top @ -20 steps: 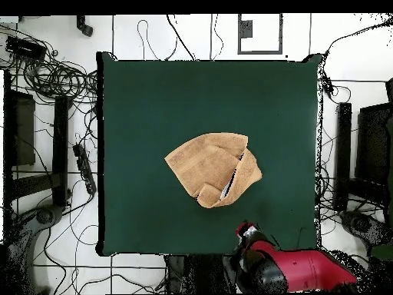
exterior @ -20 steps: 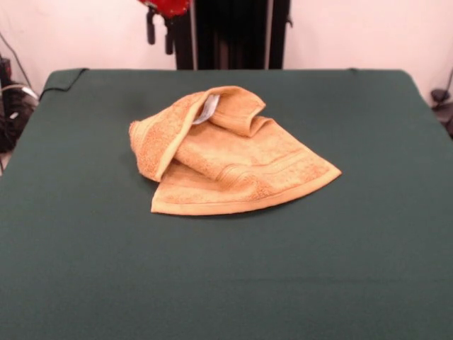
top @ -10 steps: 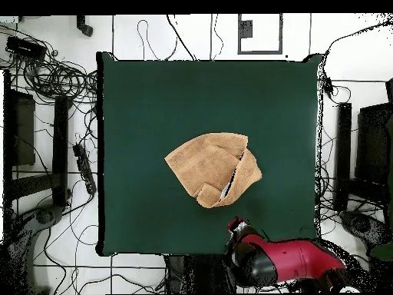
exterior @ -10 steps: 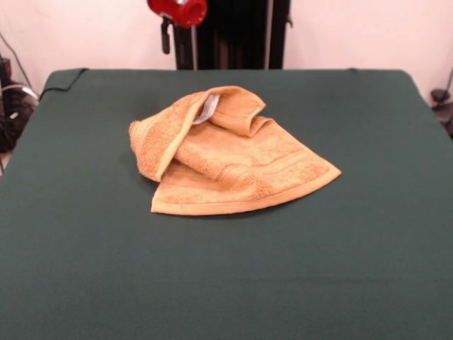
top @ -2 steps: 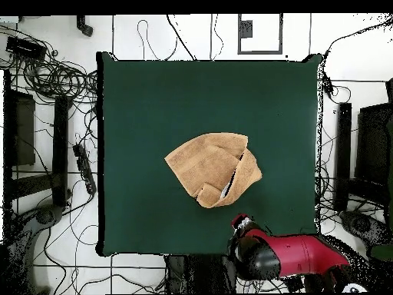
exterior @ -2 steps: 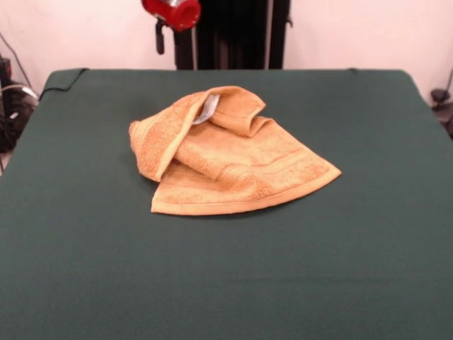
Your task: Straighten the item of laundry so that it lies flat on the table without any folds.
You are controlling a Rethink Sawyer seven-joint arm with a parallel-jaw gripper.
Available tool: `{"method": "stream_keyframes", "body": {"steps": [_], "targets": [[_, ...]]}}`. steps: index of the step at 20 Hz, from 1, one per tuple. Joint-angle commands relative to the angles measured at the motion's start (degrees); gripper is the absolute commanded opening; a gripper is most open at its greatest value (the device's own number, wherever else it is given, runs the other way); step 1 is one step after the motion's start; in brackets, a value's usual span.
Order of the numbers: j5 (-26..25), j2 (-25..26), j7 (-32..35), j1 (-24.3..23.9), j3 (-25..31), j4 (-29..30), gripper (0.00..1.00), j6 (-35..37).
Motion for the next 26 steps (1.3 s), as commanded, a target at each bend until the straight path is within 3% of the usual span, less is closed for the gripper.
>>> {"method": "stream_keyframes", "body": {"steps": [1,8,17,26], "targets": [[3.79,2.97,-5.50,0.50,5.23,-5.66,1.00,5.52],[12.45,-3.05,-9.85,-4.99,9.92,-3.55,1.00,12.90],[13.87,-0.24,-9.26,-5.92,10.76,-7.94,1.00,14.68],[14.38,4.17,-5.14,-3.27,8.80,-13.63,1.00,14.10]]}}
